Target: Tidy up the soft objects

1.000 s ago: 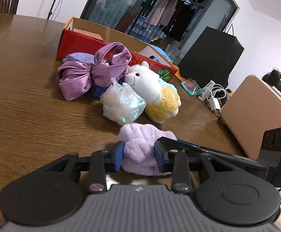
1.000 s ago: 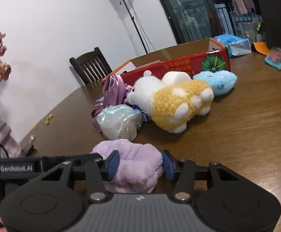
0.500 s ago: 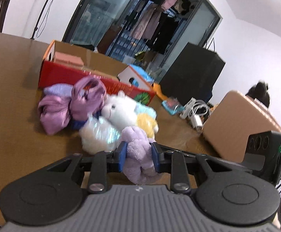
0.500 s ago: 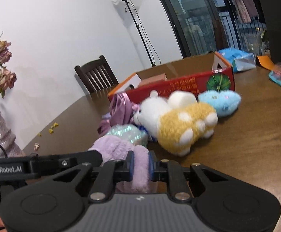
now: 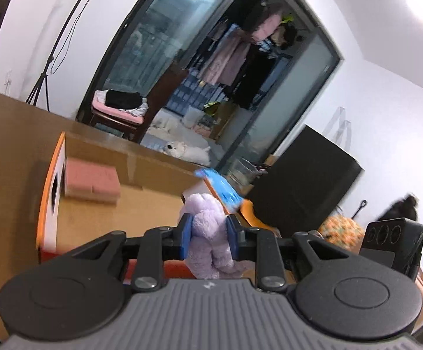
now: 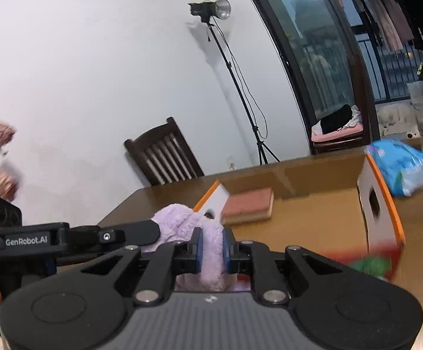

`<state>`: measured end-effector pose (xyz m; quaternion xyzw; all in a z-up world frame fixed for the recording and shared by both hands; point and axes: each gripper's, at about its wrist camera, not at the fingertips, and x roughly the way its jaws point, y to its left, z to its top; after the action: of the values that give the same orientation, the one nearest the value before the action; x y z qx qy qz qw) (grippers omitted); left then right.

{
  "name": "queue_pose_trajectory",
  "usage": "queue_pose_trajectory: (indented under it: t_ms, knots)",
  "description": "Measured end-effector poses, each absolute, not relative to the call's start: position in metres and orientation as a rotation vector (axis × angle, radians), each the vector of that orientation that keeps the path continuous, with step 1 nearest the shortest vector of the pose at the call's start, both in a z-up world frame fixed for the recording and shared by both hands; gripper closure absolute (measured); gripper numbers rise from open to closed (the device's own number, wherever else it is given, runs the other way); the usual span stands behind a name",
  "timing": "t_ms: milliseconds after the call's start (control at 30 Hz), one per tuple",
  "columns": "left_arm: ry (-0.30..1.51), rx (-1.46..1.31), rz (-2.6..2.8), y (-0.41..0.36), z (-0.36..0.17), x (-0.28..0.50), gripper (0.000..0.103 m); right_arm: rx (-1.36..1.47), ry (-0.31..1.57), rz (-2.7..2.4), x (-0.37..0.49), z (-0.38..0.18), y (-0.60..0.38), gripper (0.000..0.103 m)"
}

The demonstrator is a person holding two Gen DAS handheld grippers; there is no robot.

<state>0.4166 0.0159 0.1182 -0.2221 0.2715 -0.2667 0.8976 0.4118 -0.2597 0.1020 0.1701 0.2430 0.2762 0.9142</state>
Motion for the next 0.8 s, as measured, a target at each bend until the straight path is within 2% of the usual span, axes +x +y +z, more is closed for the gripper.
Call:
queue_pose_trajectory:
  t_ms: [100, 267, 333, 400, 433, 500, 567, 633, 700, 800]
  knots:
    - [0.624, -0.496, -0.517, 0.012, 0.117, 0.478, 0.078, 0.324, 0.538, 0.522, 0.473, 0.107, -0.256, 0.090]
    - [0.725, -0.493, -0.438, -0.004, 0.084, 0.560, 0.077, 0.286, 0.651, 0.443, 0.563, 0.086, -0.250, 0.090]
    - [0.752, -0.483, -0.407, -0.011, 0.069, 0.582, 0.073, 0.257, 0.689, 0.418, 0.589, 0.074, -0.247, 0.090]
    - [0.756, -0.456, -0.356, -0.013, 0.058, 0.596, 0.055, 0.229, 0.725, 0.389, 0.611, 0.065, -0.245, 0.090]
    - [0.756, -0.427, -0.323, -0.015, 0.053, 0.601, 0.052, 0.214, 0.734, 0.368, 0.619, 0.060, -0.246, 0.090]
    - [0.750, -0.413, -0.291, -0.014, 0.048, 0.605, 0.035, 0.162, 0.745, 0.315, 0.633, 0.055, -0.243, 0.089]
    - [0.735, -0.438, -0.292, -0.008, 0.050, 0.600, 0.028, 0.115, 0.734, 0.281, 0.638, 0.050, -0.238, 0.085]
    - [0.684, -0.379, -0.286, -0.010, 0.059, 0.588, 0.025, 0.124, 0.732, 0.281, 0.644, 0.045, -0.237, 0.081]
    - [0.647, -0.319, -0.270, -0.012, 0.068, 0.575, 0.023, 0.150, 0.735, 0.301, 0.642, 0.043, -0.241, 0.062]
    - [0.615, -0.229, -0.276, -0.018, 0.087, 0.545, 0.023, 0.179, 0.706, 0.315, 0.624, 0.054, -0.250, 0.061]
